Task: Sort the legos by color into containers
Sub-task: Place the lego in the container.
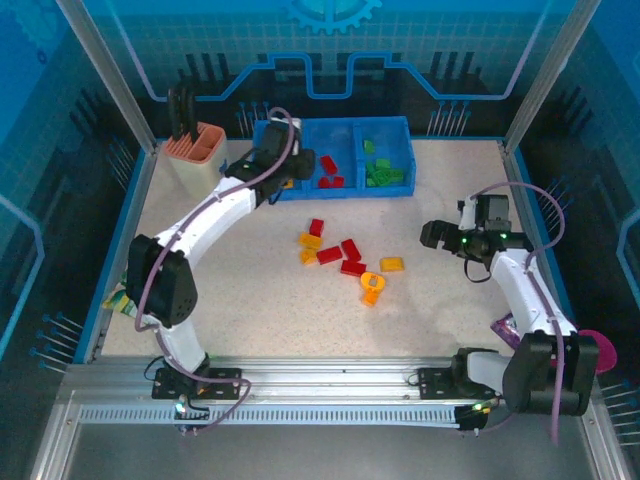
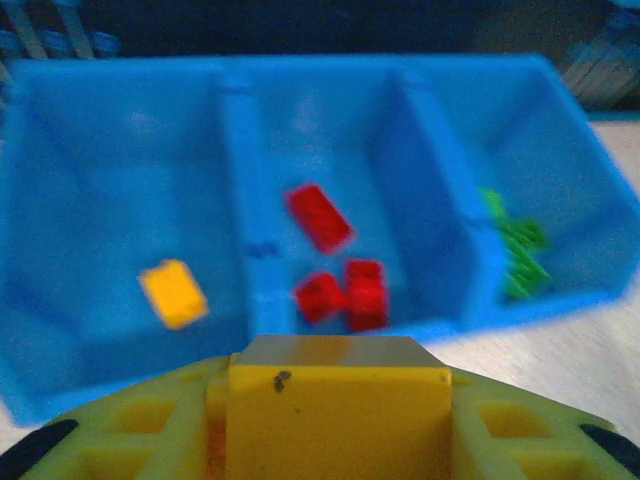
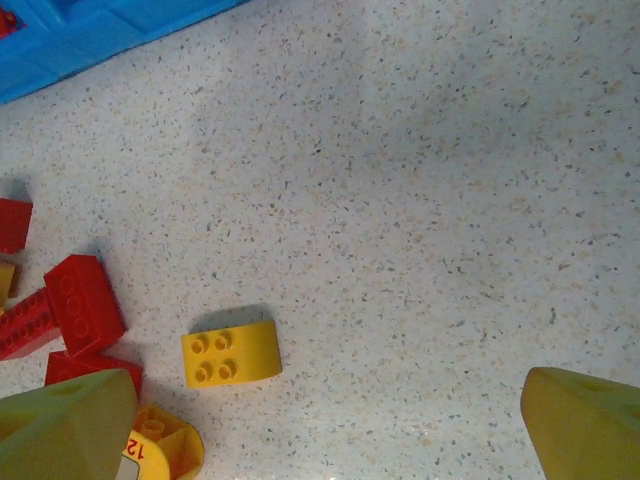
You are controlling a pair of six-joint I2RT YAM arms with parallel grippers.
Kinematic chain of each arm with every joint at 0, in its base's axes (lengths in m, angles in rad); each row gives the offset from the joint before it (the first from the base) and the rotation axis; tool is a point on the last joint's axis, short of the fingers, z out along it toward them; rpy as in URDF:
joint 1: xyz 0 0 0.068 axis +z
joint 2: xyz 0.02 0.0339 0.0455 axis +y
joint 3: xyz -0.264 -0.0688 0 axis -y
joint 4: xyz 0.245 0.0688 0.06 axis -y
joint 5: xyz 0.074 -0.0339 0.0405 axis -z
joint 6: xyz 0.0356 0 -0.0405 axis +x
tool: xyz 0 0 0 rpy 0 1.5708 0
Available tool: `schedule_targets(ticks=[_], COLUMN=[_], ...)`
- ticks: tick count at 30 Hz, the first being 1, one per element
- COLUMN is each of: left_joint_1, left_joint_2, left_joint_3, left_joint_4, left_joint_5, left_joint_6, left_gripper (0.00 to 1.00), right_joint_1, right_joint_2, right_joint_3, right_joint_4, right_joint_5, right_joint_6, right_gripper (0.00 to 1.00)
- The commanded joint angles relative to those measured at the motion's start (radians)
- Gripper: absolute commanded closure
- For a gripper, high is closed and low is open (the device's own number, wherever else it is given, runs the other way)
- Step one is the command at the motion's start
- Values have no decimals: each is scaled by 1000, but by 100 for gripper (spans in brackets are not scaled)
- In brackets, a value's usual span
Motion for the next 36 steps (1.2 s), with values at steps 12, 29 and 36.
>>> schedule_targets(ticks=[12, 29, 36], left_joint_1=[142, 164, 164], left_joint_2=[420, 393, 275], left_joint_3=[291, 211, 163], left_joint_4=[-49, 16, 0], left_joint_5=[27, 69, 71], left_joint_6=[-113, -135, -91], left_gripper=[66, 42, 38], right_joint_1=[90, 99, 109], right_joint_2=[39, 54, 62], right_joint_3=[17, 47, 49], right_joint_4=[-24, -40, -34], right_joint_5=[60, 85, 80], right_joint_6=[-26, -46, -43], right_gripper=[1, 1, 1])
